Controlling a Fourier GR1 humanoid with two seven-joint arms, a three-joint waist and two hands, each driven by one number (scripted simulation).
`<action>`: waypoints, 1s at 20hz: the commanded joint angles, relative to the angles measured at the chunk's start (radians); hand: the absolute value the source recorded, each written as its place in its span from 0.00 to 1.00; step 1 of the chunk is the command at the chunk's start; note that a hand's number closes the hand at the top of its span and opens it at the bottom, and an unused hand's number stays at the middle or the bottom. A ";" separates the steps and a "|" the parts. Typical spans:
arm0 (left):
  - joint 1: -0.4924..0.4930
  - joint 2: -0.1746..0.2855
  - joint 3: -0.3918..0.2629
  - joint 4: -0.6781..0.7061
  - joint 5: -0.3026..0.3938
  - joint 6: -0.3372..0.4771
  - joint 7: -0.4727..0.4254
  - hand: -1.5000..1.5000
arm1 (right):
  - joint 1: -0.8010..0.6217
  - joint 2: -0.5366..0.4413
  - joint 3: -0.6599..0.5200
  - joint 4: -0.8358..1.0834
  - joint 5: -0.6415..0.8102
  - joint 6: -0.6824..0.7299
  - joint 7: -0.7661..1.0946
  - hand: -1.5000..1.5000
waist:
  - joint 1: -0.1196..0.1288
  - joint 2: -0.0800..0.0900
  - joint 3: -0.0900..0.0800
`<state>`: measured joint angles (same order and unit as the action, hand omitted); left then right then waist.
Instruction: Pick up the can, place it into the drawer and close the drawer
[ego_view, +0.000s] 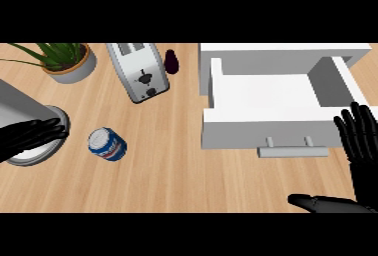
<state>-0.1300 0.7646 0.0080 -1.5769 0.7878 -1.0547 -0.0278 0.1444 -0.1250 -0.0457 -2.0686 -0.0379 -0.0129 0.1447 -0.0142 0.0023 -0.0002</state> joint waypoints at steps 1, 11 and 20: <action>-0.027 0.022 0.036 0.107 0.017 -0.173 -0.016 0.00 | 0.025 -0.027 -0.081 0.028 -0.074 0.051 -0.049 0.00 | 0.006 -0.002 0.000; -0.192 -0.070 0.050 0.283 -0.068 -0.190 0.036 0.00 | 0.040 0.023 -0.034 0.056 0.001 0.042 -0.081 0.00 | 0.007 -0.001 0.000; -0.154 -0.258 0.103 0.321 -0.381 -0.223 -0.094 0.00 | 0.126 -0.022 -0.119 -0.019 -0.079 0.126 -0.096 0.00 | 0.006 -0.001 -0.001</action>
<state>-0.3120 0.5466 0.0731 -1.2811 0.5107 -1.1264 -0.0187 0.2649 -0.1257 -0.1331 -2.0699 -0.0922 0.0873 0.0389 -0.0112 0.0015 -0.0007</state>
